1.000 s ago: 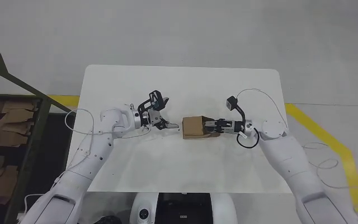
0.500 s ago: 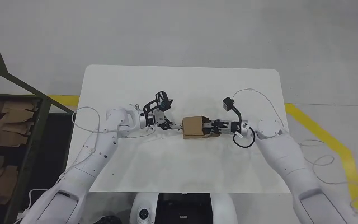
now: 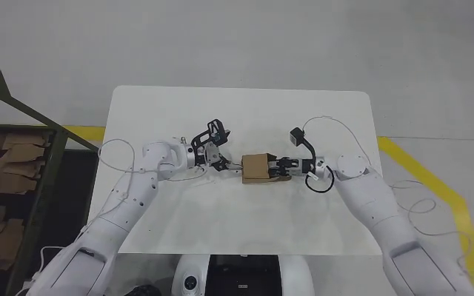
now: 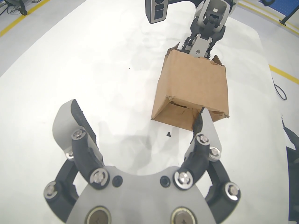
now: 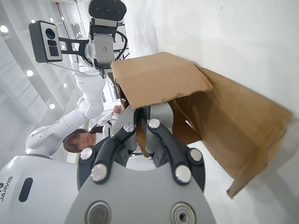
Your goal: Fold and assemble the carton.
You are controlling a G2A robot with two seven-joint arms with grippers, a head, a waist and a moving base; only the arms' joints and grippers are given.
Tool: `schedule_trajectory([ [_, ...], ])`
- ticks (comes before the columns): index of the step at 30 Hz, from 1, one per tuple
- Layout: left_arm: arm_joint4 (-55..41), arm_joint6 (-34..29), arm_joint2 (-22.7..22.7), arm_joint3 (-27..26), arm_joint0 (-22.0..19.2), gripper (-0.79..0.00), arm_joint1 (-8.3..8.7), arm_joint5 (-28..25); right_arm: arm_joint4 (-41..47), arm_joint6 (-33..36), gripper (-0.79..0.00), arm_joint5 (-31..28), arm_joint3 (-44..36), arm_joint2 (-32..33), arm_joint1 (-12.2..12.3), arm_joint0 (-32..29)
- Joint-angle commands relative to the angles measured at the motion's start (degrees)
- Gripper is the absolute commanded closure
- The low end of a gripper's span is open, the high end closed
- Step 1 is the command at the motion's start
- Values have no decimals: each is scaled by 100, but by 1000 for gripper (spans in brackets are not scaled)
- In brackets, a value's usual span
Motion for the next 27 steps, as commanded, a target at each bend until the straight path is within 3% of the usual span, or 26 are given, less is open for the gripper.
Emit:
schedule_trajectory([
  [1,-13,-14,35,22,-27,-785,-11,16,31,26,0,-23,75,-34,-31,31],
  [27,-239,-95,318,248,-272,-785,-115,33,459,415,0,-240,753,-288,-365,232],
])
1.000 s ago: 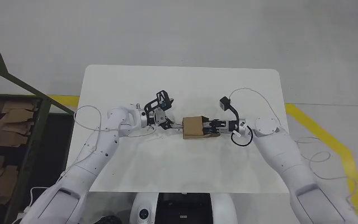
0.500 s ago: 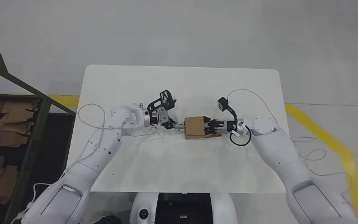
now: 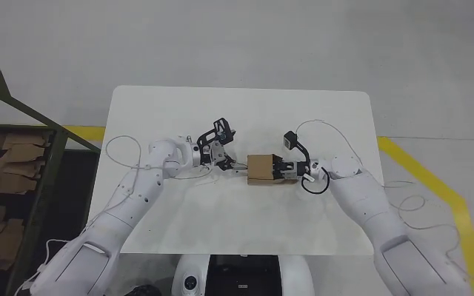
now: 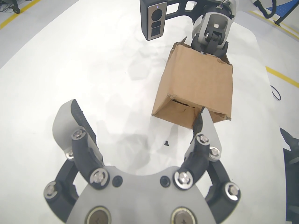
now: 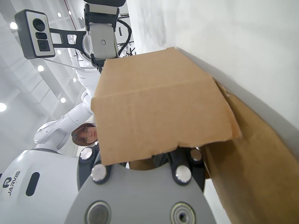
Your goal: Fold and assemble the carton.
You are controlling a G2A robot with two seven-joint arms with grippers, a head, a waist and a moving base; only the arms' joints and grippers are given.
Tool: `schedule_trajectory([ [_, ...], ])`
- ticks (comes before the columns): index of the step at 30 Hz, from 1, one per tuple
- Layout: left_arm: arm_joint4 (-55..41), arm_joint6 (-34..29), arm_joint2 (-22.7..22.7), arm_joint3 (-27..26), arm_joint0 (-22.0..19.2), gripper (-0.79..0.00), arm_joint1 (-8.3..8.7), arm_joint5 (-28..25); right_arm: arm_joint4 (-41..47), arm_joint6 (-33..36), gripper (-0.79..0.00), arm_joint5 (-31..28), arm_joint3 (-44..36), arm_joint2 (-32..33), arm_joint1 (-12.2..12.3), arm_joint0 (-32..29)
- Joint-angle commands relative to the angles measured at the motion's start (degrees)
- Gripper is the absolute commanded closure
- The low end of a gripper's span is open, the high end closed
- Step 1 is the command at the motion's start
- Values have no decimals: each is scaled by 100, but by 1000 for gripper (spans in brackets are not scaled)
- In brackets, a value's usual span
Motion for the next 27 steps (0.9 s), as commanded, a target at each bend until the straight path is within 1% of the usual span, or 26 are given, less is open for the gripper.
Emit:
schedule_trajectory([
  [1,-10,-7,11,1,-10,-785,-4,-2,21,-2,0,-11,45,-19,-27,8],
  [21,-92,-77,115,113,-82,-785,-40,-29,161,87,0,-93,476,-200,-319,127],
  [27,-92,-94,85,133,-78,-785,-30,-33,224,105,0,-162,624,-166,-362,172],
])
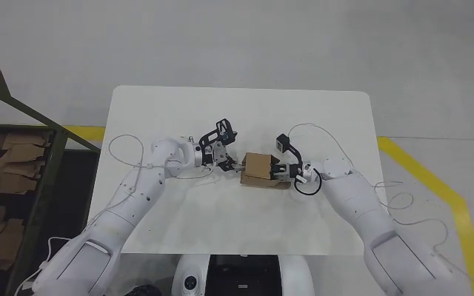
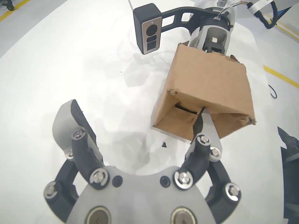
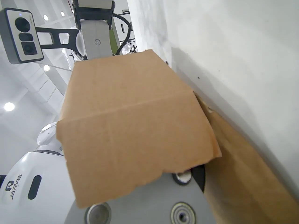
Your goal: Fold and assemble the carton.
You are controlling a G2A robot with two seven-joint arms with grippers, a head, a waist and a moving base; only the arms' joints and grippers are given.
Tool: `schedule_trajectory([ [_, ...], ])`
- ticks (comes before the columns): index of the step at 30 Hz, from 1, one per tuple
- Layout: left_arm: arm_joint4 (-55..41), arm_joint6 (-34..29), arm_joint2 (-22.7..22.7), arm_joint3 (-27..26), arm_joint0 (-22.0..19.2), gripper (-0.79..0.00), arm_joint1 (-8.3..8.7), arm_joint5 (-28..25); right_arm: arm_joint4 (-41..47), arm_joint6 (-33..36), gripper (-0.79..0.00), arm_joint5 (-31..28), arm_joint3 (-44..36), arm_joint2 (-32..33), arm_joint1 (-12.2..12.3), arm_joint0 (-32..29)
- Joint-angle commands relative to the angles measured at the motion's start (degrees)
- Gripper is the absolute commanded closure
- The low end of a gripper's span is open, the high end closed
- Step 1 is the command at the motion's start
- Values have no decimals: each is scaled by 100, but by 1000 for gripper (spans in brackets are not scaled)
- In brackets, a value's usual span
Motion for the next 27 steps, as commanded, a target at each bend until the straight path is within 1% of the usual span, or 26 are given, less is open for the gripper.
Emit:
schedule_trajectory([
  [1,-4,1,-48,6,23,-785,16,8,58,21,0,-52,70,48,0,19],
  [7,-11,149,-280,-100,195,-785,88,113,342,148,0,-42,87,225,33,-10],
  [11,12,540,-532,-262,347,-785,148,254,507,209,0,18,-23,349,86,-77],
  [15,146,1074,-722,-500,547,-785,201,291,739,340,0,149,-217,489,144,-164],
  [24,700,2043,-851,-966,811,-785,279,25,1114,619,0,428,-753,873,330,-342],
  [27,855,2274,-831,-1055,830,-785,296,-187,1205,687,0,496,-1057,1063,424,-446],
])
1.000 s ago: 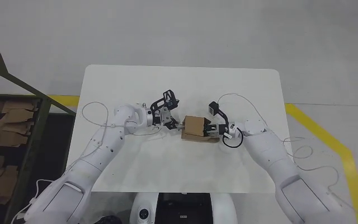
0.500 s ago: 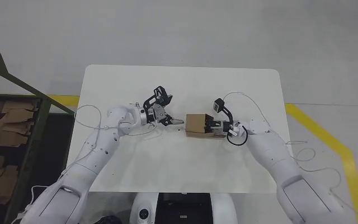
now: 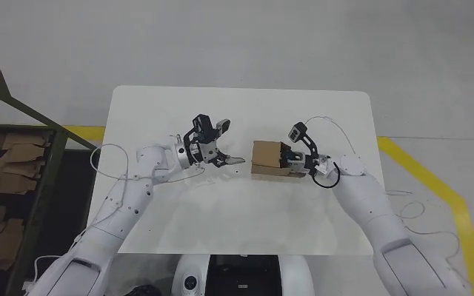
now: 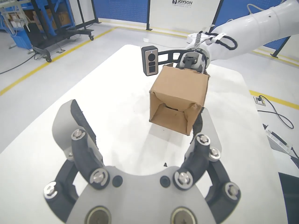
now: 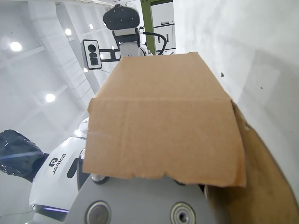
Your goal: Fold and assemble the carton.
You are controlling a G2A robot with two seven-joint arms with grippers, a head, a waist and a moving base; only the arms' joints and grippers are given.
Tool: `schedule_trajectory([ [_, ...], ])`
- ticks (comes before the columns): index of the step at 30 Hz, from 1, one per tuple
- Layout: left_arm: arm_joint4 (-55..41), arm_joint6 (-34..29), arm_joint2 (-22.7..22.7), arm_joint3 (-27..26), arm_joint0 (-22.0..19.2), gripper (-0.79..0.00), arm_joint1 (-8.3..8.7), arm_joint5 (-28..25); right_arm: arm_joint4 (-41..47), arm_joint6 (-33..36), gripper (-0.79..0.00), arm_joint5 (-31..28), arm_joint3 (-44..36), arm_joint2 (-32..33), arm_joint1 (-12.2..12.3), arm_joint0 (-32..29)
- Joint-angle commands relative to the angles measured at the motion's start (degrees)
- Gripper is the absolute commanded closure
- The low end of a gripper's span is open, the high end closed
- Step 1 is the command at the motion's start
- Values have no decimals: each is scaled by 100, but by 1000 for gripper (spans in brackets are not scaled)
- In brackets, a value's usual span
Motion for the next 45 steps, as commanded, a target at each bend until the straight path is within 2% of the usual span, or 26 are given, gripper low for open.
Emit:
schedule_trajectory([
  [1,102,115,36,-40,-6,-785,8,-167,64,51,0,51,-237,153,74,-97],
  [10,558,628,325,-294,-146,-785,-14,-519,-2,212,0,212,-1138,645,346,-583],
  [14,757,848,488,-226,-259,-785,-37,-634,-55,326,0,326,-1467,705,407,-777],
  [17,783,801,660,-92,-397,-785,-69,-801,-85,354,0,355,-1624,730,434,-869],
  [26,536,623,1225,28,-712,-785,-184,-801,-176,348,0,349,-1812,736,470,-964],
  [43,-189,-200,1419,199,-863,-785,-306,-744,-375,79,0,211,-1973,647,471,-1043],
  [45,-223,-242,1423,202,-868,-717,-312,-749,-397,36,0,218,-1988,634,469,-1046],
])
